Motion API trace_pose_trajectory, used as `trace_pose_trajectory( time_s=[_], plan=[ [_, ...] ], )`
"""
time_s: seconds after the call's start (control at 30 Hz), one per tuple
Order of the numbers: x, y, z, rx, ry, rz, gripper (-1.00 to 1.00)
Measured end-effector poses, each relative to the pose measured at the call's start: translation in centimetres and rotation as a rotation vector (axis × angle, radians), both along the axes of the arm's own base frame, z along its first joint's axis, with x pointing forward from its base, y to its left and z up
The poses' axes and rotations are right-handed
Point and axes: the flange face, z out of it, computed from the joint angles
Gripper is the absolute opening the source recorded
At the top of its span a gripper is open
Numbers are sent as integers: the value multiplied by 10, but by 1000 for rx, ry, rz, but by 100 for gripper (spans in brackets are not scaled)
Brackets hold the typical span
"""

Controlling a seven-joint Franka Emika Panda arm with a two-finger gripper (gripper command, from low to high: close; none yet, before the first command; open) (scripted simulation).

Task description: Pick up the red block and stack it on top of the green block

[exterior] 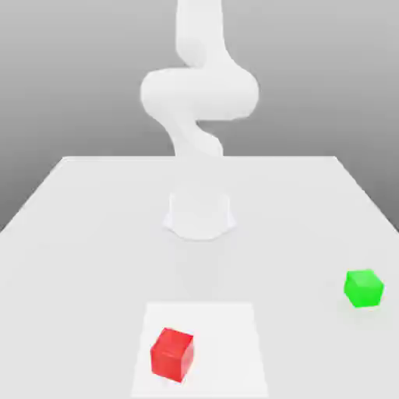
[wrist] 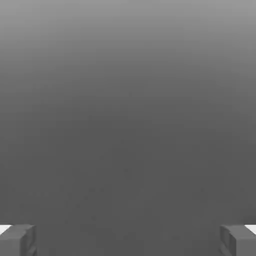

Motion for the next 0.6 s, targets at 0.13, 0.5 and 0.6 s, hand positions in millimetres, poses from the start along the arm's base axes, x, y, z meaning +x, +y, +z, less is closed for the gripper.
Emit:
trace_pose_trajectory(
  time_s=[0.13, 0.5, 0.6],
  plan=[
    [47, -6, -76, 17, 127, -56, 0],
    [97, -29, -297, 76, 461, -202, 0],
    [91, -35, -357, 96, 551, -244, 0]
  ],
)
